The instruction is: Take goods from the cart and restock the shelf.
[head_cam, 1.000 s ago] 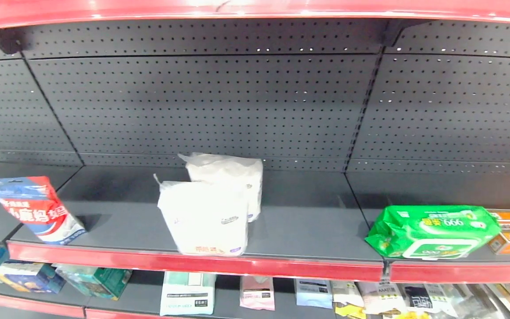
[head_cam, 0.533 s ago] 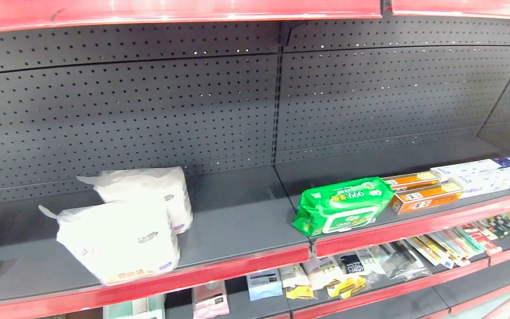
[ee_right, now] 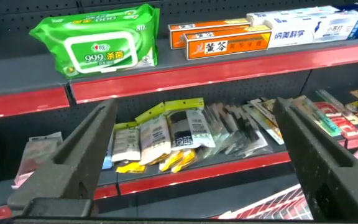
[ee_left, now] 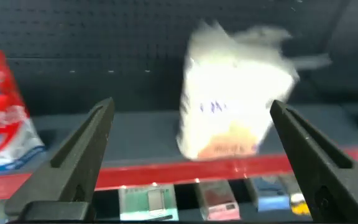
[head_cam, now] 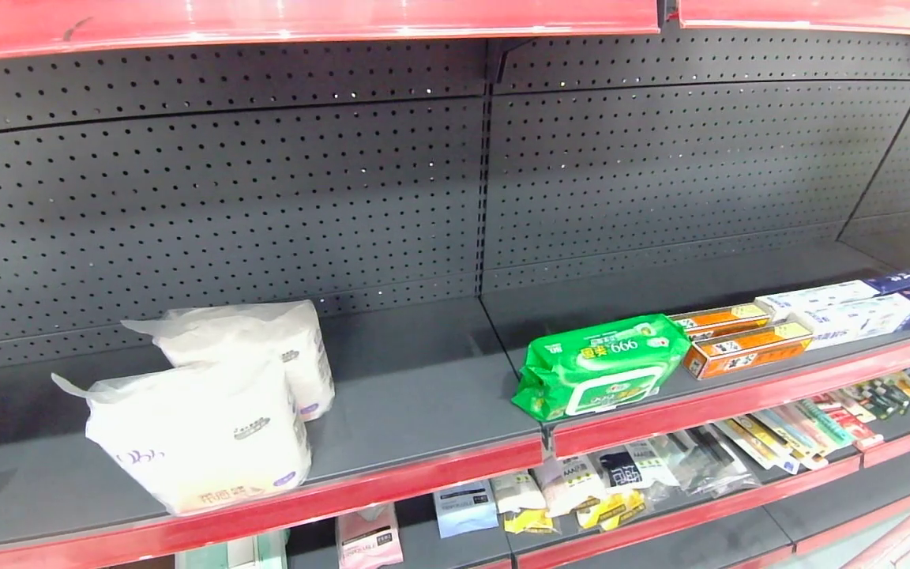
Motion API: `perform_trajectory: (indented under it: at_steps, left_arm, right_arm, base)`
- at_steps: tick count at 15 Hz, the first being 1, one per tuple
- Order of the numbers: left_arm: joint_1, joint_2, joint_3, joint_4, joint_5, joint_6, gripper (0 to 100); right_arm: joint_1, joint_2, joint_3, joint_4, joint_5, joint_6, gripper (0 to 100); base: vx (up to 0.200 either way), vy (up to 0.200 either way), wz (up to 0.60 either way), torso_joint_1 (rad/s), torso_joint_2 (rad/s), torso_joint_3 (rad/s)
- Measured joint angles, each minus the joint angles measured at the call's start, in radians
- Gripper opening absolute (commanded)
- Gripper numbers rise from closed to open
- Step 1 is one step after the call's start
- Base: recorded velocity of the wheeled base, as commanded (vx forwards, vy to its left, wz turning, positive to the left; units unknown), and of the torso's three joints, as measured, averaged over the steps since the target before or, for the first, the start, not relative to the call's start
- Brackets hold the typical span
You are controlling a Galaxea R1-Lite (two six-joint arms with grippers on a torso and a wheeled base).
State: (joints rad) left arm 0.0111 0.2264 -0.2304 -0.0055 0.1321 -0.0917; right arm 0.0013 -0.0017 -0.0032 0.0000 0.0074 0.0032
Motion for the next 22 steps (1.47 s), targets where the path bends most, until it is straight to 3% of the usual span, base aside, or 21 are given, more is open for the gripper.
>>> perform_trajectory:
  at_steps: [3, 6, 8, 9, 11, 14, 17, 19, 22]
  left_arm:
    - [0.038, 0.287, -0.099, 0.023, 0.144, -0.044, 100]
    - [0.141, 0.51, -0.136, 0.025, 0.184, -0.061, 100]
    - [0.236, 0.647, -0.159, 0.022, 0.169, -0.063, 100]
    - [0.273, 0.703, -0.169, 0.022, 0.133, -0.062, 100]
    - [0.322, 0.818, -0.181, 0.02, 0.088, -0.061, 100]
    - [0.346, 0.972, -0.19, -0.034, 0.076, -0.051, 100]
    - [0.351, 1.096, -0.192, -0.084, 0.074, -0.004, 100]
    - [0.348, 1.149, -0.189, -0.095, 0.067, 0.004, 100]
    - [0.344, 1.204, -0.184, -0.096, -0.004, 0.01, 100]
  right_arm:
    - [0.0, 0.0, 0.001, 0.0, 0.0, 0.0, 100]
    - [0.0, 0.0, 0.001, 0.0, 0.0, 0.0, 100]
    - [0.0, 0.0, 0.001, 0.0, 0.0, 0.0, 100]
    - [0.0, 0.0, 0.001, 0.0, 0.0, 0.0, 100]
    - [0.0, 0.0, 0.001, 0.0, 0.0, 0.0, 100]
    - [0.0, 0.0, 0.001, 0.0, 0.0, 0.0, 100]
    - [0.0, 0.0, 0.001, 0.0, 0.0, 0.0, 100]
    - [0.0, 0.0, 0.001, 0.0, 0.0, 0.0, 100]
    - [0.0, 0.0, 0.001, 0.0, 0.0, 0.0, 100]
  base:
    - [0.0, 0.0, 0.0, 0.0, 0.0, 0.0]
    - [0.0, 0.0, 0.0, 0.0, 0.0, 0.0]
    - [0.0, 0.0, 0.0, 0.0, 0.0, 0.0]
    - [0.0, 0.0, 0.0, 0.0, 0.0, 0.0]
    - [0.0, 0.0, 0.0, 0.0, 0.0, 0.0]
    - [0.0, 0.0, 0.0, 0.0, 0.0, 0.0]
    - [0.0, 0.0, 0.0, 0.0, 0.0, 0.0]
    - [0.0, 0.0, 0.0, 0.0, 0.0, 0.0]
    - [0.0, 0.0, 0.0, 0.0, 0.0, 0.0]
